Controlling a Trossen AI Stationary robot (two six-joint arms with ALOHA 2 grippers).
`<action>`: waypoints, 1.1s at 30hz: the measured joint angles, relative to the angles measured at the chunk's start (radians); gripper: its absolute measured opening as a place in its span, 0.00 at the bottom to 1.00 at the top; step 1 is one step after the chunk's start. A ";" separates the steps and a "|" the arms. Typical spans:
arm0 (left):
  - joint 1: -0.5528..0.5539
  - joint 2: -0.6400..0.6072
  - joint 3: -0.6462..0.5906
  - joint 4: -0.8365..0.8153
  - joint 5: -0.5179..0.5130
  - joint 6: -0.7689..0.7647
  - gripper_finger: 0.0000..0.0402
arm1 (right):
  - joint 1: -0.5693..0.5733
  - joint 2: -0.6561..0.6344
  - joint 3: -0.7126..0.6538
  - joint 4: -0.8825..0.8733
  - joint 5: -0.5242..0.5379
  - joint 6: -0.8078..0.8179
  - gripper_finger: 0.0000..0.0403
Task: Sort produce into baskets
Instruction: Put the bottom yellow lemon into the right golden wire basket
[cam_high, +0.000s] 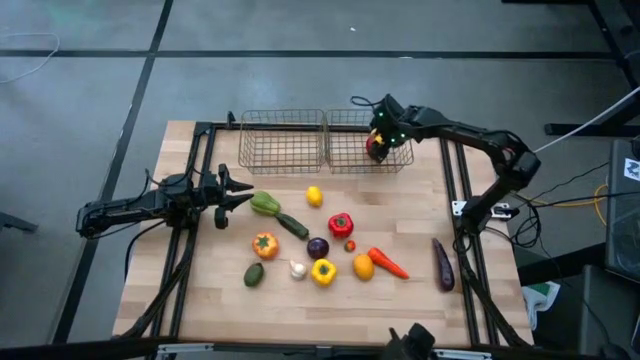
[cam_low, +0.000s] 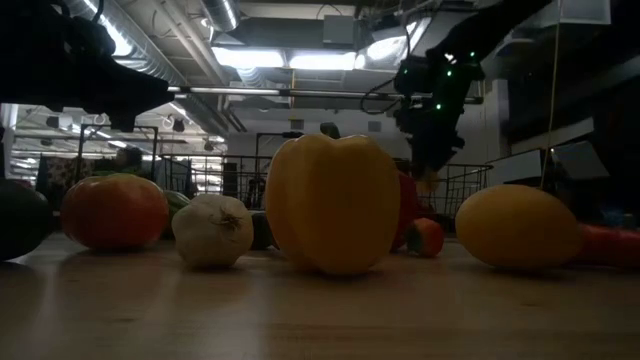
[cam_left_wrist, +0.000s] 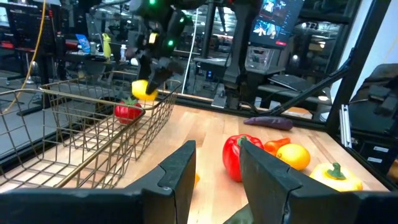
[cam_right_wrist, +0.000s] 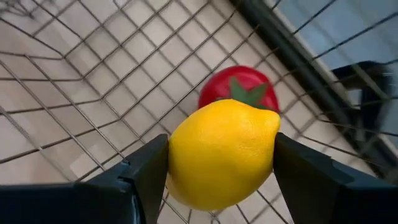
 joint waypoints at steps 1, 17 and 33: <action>0.000 0.000 0.000 0.000 0.000 0.000 0.30 | 0.000 0.010 0.000 0.002 -0.003 -0.001 0.63; 0.000 0.000 0.000 0.000 0.000 -0.008 0.30 | 0.001 0.111 0.000 0.040 -0.091 -0.133 0.63; 0.000 0.000 0.000 0.000 0.000 -0.008 0.30 | 0.001 0.112 -0.001 0.050 -0.083 -0.131 0.68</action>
